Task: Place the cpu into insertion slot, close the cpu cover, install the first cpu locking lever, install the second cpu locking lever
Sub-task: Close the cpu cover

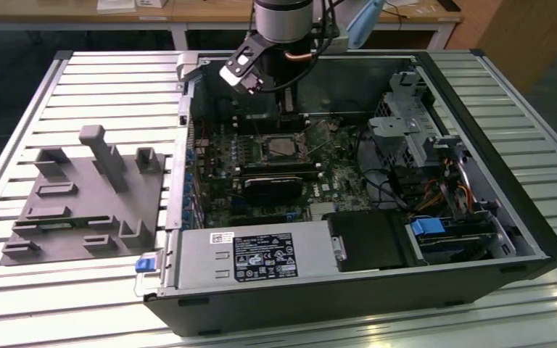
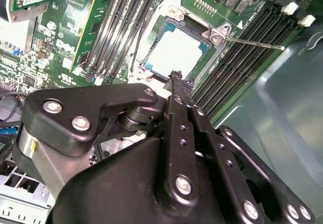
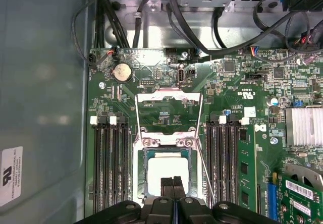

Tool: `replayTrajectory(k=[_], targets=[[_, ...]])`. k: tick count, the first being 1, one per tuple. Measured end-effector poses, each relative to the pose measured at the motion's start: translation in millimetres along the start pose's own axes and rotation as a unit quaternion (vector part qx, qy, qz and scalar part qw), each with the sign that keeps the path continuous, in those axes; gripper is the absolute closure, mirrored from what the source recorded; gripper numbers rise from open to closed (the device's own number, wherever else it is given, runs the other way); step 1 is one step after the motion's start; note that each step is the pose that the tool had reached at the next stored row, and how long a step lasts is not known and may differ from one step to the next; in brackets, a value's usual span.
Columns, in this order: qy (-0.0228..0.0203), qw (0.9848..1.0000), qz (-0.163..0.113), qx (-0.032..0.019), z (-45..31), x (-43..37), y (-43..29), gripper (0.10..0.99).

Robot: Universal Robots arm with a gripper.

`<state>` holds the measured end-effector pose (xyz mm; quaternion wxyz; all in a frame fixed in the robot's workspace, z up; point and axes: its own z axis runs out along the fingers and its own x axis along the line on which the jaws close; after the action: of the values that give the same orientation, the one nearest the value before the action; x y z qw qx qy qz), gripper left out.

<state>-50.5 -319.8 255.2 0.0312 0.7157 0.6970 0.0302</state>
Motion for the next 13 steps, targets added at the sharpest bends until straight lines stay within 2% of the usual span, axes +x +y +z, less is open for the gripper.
replayTrajectory(k=[4, 13], targets=[[-0.0001, 1.0, 0.0, 0.0001, 0.2, 0.1, 3.2, 0.984], [-0.0001, 1.0, 0.0, 0.0001, 1.9, 0.6, 23.1, 0.984]])
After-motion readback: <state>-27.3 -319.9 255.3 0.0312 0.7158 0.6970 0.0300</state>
